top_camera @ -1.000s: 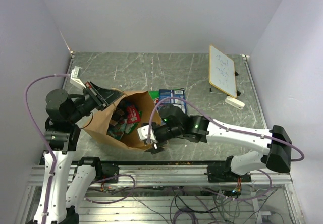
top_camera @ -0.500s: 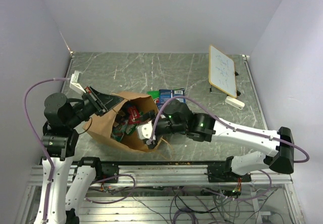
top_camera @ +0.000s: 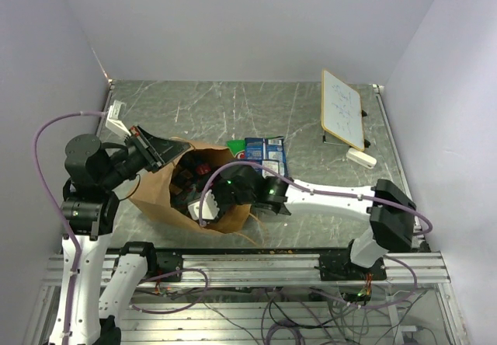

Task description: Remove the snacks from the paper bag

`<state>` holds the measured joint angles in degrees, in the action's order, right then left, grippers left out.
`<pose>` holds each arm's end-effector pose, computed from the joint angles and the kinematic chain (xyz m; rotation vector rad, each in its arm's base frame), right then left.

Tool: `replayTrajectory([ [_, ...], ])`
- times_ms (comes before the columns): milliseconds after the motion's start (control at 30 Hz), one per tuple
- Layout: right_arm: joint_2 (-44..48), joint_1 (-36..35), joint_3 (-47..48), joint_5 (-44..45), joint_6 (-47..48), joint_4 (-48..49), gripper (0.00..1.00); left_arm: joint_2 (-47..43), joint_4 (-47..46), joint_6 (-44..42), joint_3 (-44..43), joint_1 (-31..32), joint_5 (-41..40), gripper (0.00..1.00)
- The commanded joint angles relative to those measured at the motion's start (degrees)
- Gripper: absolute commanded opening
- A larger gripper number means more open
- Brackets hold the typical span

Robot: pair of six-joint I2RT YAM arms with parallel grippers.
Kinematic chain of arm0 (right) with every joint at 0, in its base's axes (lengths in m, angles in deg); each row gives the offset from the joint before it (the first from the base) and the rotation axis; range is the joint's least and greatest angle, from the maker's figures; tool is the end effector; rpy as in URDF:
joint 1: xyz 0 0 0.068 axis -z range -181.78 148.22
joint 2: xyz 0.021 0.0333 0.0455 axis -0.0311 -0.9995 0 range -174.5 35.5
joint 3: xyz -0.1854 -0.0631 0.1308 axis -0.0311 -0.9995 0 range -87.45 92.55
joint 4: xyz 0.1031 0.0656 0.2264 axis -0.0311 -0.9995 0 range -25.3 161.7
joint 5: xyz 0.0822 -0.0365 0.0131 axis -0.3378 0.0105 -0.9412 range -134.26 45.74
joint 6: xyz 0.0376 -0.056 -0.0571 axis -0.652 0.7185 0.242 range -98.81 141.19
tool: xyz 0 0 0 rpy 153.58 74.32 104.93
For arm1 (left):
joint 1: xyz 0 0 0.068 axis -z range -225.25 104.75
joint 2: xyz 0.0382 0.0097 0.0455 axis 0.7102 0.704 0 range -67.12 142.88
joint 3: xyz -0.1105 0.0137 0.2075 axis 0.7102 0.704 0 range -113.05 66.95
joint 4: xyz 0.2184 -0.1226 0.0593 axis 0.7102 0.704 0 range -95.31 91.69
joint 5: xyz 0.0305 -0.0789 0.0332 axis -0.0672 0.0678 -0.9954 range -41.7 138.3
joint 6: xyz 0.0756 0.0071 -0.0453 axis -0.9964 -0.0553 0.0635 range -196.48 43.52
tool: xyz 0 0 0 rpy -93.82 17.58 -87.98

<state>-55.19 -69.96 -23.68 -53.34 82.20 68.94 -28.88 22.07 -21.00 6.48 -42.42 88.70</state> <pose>0.1357 0.3722 0.2083 -1.9279 0.8090 0.2413 0.1738 -0.0596 0.3875 -0.2456 1.8080 -1.3258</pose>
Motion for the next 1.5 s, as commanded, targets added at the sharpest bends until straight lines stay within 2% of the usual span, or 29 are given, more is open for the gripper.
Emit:
replayTrajectory([
  [0,-4.34,1.49,2.41,0.11,3.37,4.19,0.65,1.02,0.91,-1.4,-3.52,0.27,2.35,0.07],
  [100,-5.68,3.53,1.48,-3.63,3.09,6.99,0.64,2.11,3.6,-3.9,-5.8,0.25,2.5,0.07],
  [300,-11.04,5.7,3.87,-4.42,-0.27,11.23,0.61,5.12,8.87,-9.15,-10.24,0.25,3.23,0.07],
  [567,-15.97,6.31,6.95,-5.48,1.29,10.83,0.6,7.76,11.31,-11.87,-11.85,0.25,5.23,0.07],
  [800,-21.77,5.26,11.96,-2.94,1.37,10.45,0.61,9.02,15.03,-13.6,-13.65,0.26,2.16,0.07],
  [867,-23.2,5.21,13.65,-0.93,-0.02,11.17,0.55,9.18,16.01,-13.88,-14.48,0.26,0.7,0.07],
  [1033,-24.79,5.01,15.9,2.18,-1.49,11.94,0.26,10.57,21.28,-15.13,-16.91,0.25,-7.34,0.07],
  [1200,-27.59,4.94,17.42,6.01,-4.04,13.53,0.09,15.2,23.02,-16.34,-20.49,0.27,-14.06,0.07],
  [1300,-29.12,4.95,20.73,9.68,-6.48,12.61,0.0,20.66,22.16,-19.17,-25.97,0.25,-16.5,0.07],
  [1467,-33.42,4.96,27.42,15.48,-8.31,10.11,0.0,29.64,21.62,-21.15,-36.67,0.27,-16.89,0.07],
])
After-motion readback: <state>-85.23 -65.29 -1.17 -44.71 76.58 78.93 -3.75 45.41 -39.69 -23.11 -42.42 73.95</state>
